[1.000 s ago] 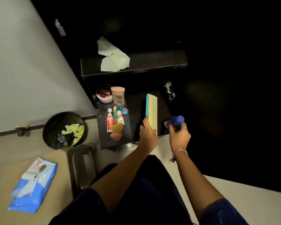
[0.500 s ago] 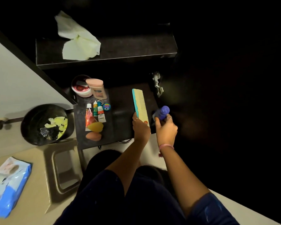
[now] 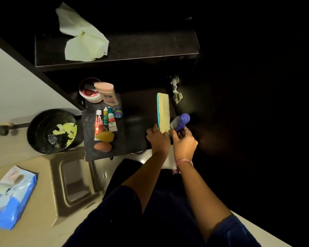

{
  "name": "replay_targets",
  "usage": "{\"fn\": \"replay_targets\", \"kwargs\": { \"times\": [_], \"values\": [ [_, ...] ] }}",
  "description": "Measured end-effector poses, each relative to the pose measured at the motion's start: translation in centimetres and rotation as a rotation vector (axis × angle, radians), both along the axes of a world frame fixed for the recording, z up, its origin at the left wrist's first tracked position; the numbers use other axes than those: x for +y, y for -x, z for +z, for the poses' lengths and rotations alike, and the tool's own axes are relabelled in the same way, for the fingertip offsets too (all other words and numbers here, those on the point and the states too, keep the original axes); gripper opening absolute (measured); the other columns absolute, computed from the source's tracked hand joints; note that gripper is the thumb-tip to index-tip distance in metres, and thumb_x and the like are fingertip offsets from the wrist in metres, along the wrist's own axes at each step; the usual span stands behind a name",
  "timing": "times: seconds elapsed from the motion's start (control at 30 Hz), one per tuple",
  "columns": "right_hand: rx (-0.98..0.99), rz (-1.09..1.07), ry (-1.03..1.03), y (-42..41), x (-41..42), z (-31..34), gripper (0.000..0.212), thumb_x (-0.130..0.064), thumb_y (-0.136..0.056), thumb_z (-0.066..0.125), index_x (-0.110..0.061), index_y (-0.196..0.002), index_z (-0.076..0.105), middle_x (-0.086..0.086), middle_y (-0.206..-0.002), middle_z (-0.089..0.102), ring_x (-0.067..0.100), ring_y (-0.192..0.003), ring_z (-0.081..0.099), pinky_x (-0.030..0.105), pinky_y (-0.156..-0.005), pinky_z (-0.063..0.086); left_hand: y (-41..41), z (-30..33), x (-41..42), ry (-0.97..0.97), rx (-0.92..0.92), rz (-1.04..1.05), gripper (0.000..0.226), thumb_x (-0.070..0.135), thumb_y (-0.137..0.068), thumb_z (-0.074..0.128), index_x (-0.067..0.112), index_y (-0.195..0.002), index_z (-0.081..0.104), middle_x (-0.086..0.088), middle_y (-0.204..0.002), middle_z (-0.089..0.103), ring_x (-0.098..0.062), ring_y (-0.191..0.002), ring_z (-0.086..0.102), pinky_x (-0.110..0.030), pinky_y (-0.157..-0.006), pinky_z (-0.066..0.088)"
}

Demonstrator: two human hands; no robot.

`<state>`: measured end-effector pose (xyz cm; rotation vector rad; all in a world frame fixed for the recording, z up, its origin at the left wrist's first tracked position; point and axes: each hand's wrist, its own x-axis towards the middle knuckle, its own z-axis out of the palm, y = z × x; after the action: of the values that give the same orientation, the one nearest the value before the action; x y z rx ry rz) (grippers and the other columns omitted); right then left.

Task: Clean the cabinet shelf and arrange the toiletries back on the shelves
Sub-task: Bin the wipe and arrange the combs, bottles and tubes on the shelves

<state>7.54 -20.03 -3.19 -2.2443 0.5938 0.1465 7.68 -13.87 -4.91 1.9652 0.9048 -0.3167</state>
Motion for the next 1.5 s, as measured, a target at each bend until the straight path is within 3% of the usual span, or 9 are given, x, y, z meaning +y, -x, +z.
{"fn": "replay_targets", "kwargs": {
  "times": [0.23,0.37,0.53,0.7,0.9,1.07,1.2,1.27,1.5],
  "values": [
    [0.005,0.014,-0.064,1.4,-0.8,1.5,0.042,-0.019,-0.084,0.068,-0.007,-0.123,0.059,0.007,-0.108,0.071,0.013,-0.101,0.066,0.014,-0.088,0.042,0.4,1.7,0.6,0.028,-0.037,-0.002,0.061,0.015,-0.091,0.051,0.005,-0.145,0.025,-0.017,-0.14,0.032,-0.031,-0.128,0.038,-0.036,-0.105,0.037],
    [-0.014,0.098,-0.055,2.8,-0.2,3.1,0.028,-0.014,-0.087,0.063,-0.005,-0.114,0.066,0.008,-0.104,0.072,0.011,-0.095,0.066,0.002,-0.083,0.039,1.9,5.1,3.3,0.046,-0.247,-0.072,0.061,0.014,-0.089,0.055,0.007,-0.144,0.028,-0.014,-0.138,0.03,-0.029,-0.125,0.042,-0.04,-0.103,0.045],
    [-0.112,0.238,-0.147,2.7,4.4,4.6,0.021,-0.012,-0.088,0.063,-0.004,-0.106,0.07,0.011,-0.102,0.072,0.016,-0.097,0.066,0.027,-0.098,0.047,2.9,10.5,10.7,-0.241,-0.462,-0.165,0.06,0.014,-0.088,0.054,0.005,-0.142,0.03,-0.017,-0.14,0.031,-0.027,-0.131,0.03,-0.032,-0.109,0.027],
    [-0.158,0.403,-0.269,-0.7,11.3,5.8,0.035,-0.006,-0.087,0.063,0.0,-0.121,0.059,0.003,-0.106,0.065,0.008,-0.095,0.061,-0.004,-0.078,0.041,-0.8,10.4,19.3,-0.513,-0.219,-0.256,0.063,0.005,-0.085,0.055,-0.004,-0.14,0.026,-0.022,-0.138,0.035,-0.034,-0.126,0.035,-0.036,-0.106,0.029],
    [-0.063,0.507,-0.296,-5.3,17.8,3.3,0.068,-0.027,-0.08,0.071,-0.013,-0.139,0.04,0.008,-0.14,0.047,0.018,-0.127,0.046,0.027,-0.105,0.039,-4.9,7.7,24.5,-0.665,-0.006,-0.7,0.033,0.025,-0.095,0.048,0.001,-0.116,0.055,-0.018,-0.115,0.06,-0.032,-0.106,0.057,-0.039,-0.093,0.042],
    [-0.103,0.547,-0.237,-7.0,19.4,2.0,0.032,-0.023,-0.083,0.067,-0.012,-0.113,0.062,0.005,-0.109,0.065,0.018,-0.102,0.061,0.008,-0.079,0.043,-6.9,6.0,26.1,-0.419,0.221,-0.598,0.041,0.021,-0.094,0.05,0.006,-0.132,0.047,-0.016,-0.135,0.05,-0.031,-0.125,0.047,-0.037,-0.103,0.039],
    [-0.114,0.491,-0.305,-7.0,19.6,1.9,0.024,-0.019,-0.081,0.07,-0.009,-0.102,0.064,0.007,-0.098,0.07,0.019,-0.091,0.066,0.034,-0.082,0.054,-7.6,5.1,26.6,-0.312,0.27,-0.601,0.042,0.024,-0.099,0.036,0.009,-0.137,0.042,-0.012,-0.144,0.043,-0.028,-0.133,0.04,-0.033,-0.108,0.031],
    [-0.163,0.453,-0.288,-6.6,19.3,2.2,0.026,-0.017,-0.081,0.069,-0.007,-0.104,0.065,0.009,-0.099,0.071,0.021,-0.092,0.066,0.035,-0.083,0.053,-7.8,5.3,26.4,-0.262,0.273,-0.551,0.045,0.025,-0.099,0.038,0.009,-0.141,0.036,-0.013,-0.147,0.038,-0.029,-0.136,0.035,-0.035,-0.111,0.028],
    [-0.259,0.131,-0.264,-3.6,15.0,3.1,0.028,-0.018,-0.083,0.069,-0.015,-0.111,0.065,-0.002,-0.103,0.068,0.001,-0.095,0.057,-0.005,-0.078,0.034,-8.0,6.8,24.7,-0.319,0.253,-0.607,0.069,0.033,-0.087,0.06,0.015,-0.145,0.028,-0.012,-0.153,0.024,-0.031,-0.141,0.024,-0.039,-0.114,0.022]
  ]
}}
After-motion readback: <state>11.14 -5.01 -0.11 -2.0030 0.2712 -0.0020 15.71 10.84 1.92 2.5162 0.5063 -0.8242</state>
